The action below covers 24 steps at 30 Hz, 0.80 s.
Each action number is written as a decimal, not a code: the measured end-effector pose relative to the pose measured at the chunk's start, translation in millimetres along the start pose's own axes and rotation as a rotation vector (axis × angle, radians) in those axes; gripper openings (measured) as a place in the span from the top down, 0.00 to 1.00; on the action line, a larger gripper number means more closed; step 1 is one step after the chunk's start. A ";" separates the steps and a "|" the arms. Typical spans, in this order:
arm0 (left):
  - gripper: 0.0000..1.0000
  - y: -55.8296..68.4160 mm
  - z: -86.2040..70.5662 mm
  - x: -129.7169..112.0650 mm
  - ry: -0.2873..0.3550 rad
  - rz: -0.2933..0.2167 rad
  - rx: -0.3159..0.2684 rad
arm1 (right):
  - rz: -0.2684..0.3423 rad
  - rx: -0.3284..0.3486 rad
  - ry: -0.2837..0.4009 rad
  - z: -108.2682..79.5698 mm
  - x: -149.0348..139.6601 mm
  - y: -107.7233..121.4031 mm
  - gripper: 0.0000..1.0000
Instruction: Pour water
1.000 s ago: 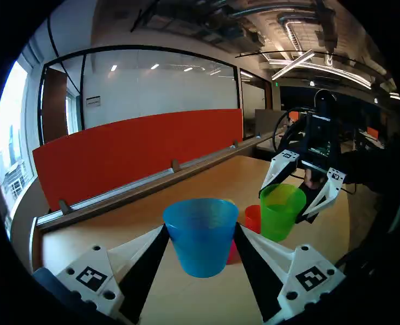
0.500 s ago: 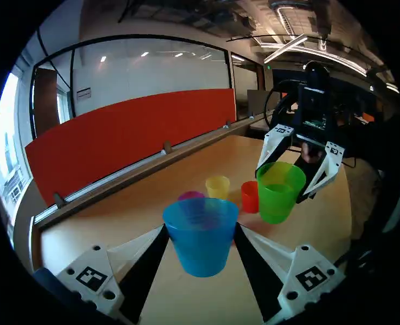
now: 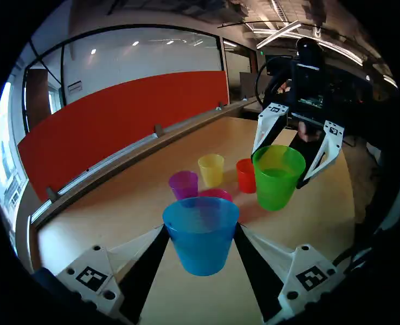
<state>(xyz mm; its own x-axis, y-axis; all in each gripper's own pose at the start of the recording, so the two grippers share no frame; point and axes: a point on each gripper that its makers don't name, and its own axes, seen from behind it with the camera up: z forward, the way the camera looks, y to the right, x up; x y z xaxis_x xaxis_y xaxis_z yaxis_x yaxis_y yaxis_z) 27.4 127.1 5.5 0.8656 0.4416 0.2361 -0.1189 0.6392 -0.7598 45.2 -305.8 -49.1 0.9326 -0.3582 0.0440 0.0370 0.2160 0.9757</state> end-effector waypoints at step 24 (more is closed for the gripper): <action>0.16 15.8 35.6 -51.2 -0.169 0.100 -0.084 | 0.006 0.031 -0.107 13.3 -48.1 2.7 0.07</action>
<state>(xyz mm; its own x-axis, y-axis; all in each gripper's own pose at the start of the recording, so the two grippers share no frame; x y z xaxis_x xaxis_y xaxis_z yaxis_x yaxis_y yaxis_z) -36.1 137.0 2.9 0.7565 0.6042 0.2503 -0.1530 0.5356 -0.8305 -4.3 -300.1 -45.8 0.8892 -0.4520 0.0708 0.0187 0.1906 0.9815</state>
